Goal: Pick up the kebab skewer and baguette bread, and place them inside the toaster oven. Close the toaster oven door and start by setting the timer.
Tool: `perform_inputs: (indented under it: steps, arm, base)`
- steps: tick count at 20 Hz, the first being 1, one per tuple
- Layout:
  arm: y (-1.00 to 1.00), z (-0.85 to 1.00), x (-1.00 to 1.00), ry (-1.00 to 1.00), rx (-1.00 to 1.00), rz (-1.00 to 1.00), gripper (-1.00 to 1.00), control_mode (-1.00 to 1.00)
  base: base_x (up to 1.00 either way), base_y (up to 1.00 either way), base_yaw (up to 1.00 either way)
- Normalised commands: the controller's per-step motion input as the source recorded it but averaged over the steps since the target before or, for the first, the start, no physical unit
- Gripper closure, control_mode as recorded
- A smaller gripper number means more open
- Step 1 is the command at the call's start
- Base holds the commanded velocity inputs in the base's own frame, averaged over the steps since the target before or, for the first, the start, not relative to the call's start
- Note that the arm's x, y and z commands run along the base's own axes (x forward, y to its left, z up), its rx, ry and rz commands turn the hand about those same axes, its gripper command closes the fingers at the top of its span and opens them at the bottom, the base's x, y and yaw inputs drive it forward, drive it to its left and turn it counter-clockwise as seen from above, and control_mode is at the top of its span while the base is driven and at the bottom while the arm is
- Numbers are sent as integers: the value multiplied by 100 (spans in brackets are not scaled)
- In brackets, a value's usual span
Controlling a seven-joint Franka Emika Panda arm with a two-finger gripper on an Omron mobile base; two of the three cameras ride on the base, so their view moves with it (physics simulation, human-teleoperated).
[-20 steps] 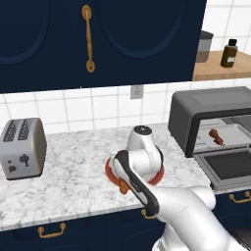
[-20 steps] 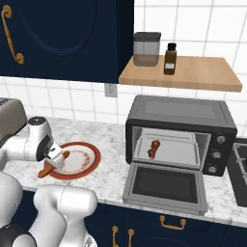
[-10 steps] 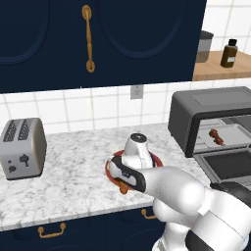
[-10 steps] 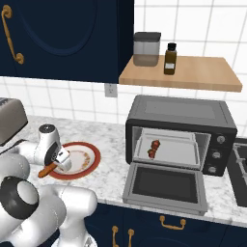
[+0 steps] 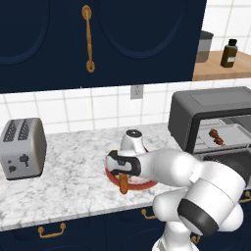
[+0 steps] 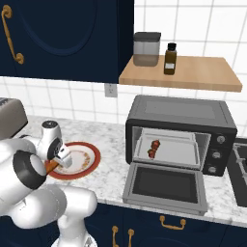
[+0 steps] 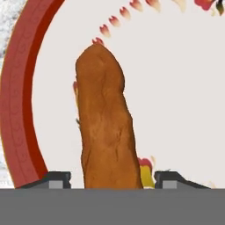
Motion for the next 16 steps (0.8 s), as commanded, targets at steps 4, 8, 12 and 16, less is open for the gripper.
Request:
perform_inputs:
  steps: [4,8,12,16]
  arm:
    - [-1,-5,-5,0,0,0,100,-100]
    - [-34,20,-38,-3,1,0,100,-100]
    - [-72,80,-53,-7,6,-1,100,-100]
    - [-85,100,-57,-8,10,-13,100,-100]
  base:
    - [0,0,0]
    - [0,0,0]
    - [0,0,0]
    - [0,0,0]
